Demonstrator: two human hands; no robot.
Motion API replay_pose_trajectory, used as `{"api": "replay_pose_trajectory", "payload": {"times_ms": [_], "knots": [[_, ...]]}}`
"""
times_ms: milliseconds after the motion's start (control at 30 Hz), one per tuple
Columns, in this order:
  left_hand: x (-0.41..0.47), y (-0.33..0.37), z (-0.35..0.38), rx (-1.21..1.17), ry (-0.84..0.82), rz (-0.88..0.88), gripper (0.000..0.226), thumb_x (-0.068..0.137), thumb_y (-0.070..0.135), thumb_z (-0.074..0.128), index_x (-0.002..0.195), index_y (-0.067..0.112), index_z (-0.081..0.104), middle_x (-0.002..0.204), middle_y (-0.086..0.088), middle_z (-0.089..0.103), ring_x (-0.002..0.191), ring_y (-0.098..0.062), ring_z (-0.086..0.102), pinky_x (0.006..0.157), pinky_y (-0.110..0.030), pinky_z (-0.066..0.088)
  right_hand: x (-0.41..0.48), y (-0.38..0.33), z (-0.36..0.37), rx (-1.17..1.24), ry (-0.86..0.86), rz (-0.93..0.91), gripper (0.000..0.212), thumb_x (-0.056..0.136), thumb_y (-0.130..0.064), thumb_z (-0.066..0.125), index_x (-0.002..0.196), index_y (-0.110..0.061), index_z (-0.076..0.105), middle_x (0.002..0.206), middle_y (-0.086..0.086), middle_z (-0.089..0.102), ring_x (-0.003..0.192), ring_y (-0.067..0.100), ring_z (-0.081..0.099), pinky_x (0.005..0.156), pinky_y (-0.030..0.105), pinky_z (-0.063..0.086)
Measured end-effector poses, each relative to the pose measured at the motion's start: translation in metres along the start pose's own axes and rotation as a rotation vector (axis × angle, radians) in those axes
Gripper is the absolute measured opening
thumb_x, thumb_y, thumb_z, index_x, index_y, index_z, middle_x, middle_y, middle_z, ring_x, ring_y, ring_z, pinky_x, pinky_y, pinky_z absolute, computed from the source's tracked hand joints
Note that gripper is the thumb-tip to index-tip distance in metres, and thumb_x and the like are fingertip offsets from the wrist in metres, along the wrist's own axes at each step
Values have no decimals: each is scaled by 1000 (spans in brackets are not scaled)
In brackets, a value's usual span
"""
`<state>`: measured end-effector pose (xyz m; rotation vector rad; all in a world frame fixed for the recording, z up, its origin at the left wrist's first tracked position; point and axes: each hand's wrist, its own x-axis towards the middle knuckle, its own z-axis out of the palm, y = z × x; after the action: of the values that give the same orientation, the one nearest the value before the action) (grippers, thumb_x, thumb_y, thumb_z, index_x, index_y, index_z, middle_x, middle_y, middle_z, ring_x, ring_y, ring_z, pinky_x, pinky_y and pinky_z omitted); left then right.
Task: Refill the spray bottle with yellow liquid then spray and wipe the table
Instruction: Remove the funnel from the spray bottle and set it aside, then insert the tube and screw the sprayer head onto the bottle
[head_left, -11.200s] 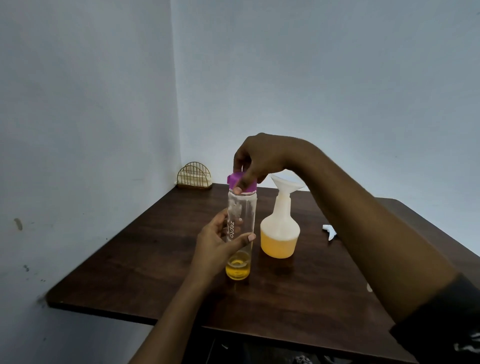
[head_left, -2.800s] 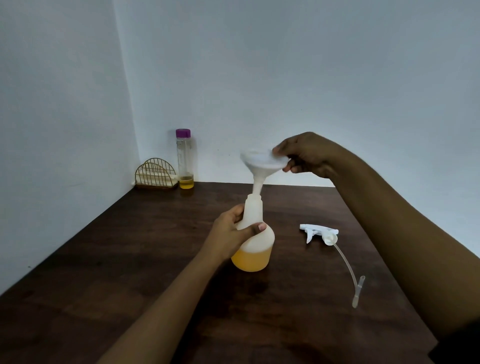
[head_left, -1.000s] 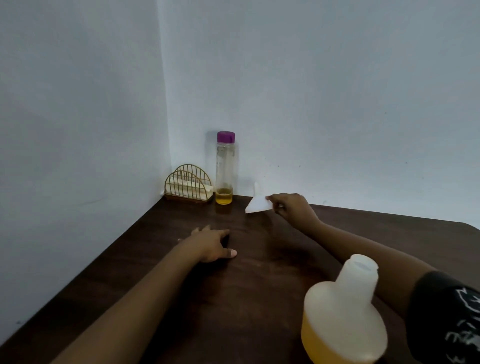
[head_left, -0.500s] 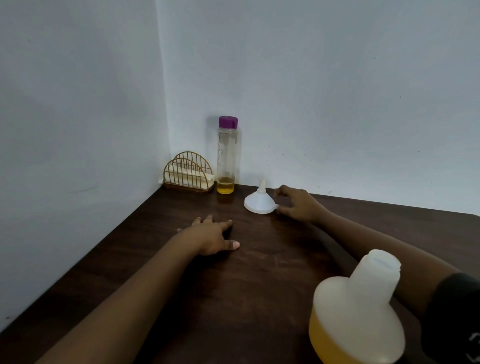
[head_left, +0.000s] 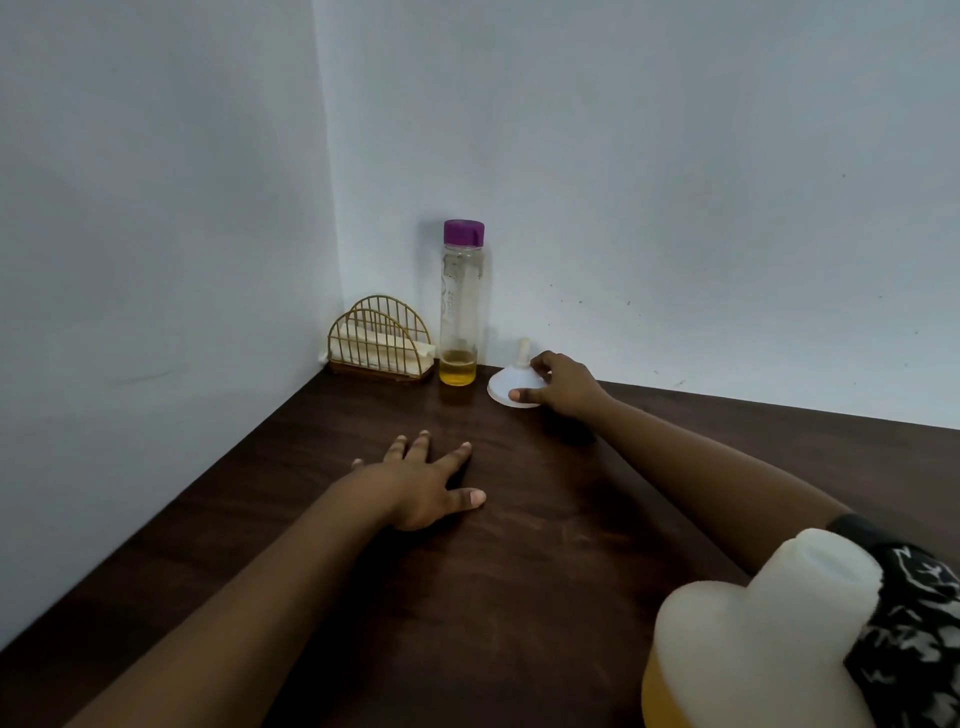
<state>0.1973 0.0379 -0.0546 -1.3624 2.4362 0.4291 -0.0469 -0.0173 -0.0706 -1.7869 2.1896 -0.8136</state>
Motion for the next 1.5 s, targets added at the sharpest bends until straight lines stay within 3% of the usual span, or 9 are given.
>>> {"api": "replay_pose_trajectory", "payload": {"times_ms": [367,600,733,867,933,1000,1067,1233,1500], "knots": [[6,-4,0,-14,-5,-6,71,88,68,29,145,46,-8,158,-3,-16,144,-29,-14,112,-63,5,-5,-5,-20,19,-6,32,83,76,-47,71,140,-9,33,139,11,45,127,27,43,101,36,37],[-6,2,0,-121,83,-15,73,87,62,42,148,38,10,159,-8,2,145,-33,2,115,-54,13,-103,-27,-125,7,-9,21,34,79,-29,74,106,-10,65,103,0,64,104,16,57,80,24,41],[-36,18,5,-396,368,32,51,90,40,56,136,22,44,141,-6,46,126,-22,46,101,-37,40,-180,-32,-177,94,3,33,20,78,-27,74,91,-12,69,82,-6,65,79,10,58,59,19,40],[-105,56,11,-639,789,157,32,91,25,56,122,23,57,124,1,59,105,-11,53,85,-29,45,-253,-26,-204,122,-40,51,18,81,-27,71,90,-12,69,84,0,70,73,12,63,58,23,45],[-154,87,20,-755,866,286,23,90,24,58,113,23,63,110,10,63,98,-4,56,75,-19,44,-284,-14,-209,73,-87,103,21,81,-28,70,92,-9,68,87,5,72,72,11,65,59,24,46],[-198,120,33,-968,763,422,12,90,20,59,98,21,67,89,7,72,79,-5,66,65,-18,50,-307,4,-211,-4,-125,178,28,81,-29,70,90,-4,65,86,10,72,71,15,66,58,26,46],[-229,154,53,-1170,454,476,10,90,13,57,90,12,67,76,-3,73,62,-11,67,57,-18,53,-323,27,-212,-36,-151,269,27,83,-31,69,78,-7,58,83,11,71,73,22,65,57,27,45],[-246,220,101,-1380,-293,333,22,95,20,51,110,7,58,85,-13,73,63,-22,70,56,-29,58,-346,79,-205,-66,-13,443,31,82,-34,68,71,-11,51,86,15,71,73,28,68,55,28,49],[-227,275,107,-1389,-653,207,28,100,31,36,114,10,49,75,-18,72,59,-23,71,50,-26,57,-344,89,-185,-61,68,511,47,73,-48,73,63,-8,49,57,7,62,58,27,67,59,34,57]]}}
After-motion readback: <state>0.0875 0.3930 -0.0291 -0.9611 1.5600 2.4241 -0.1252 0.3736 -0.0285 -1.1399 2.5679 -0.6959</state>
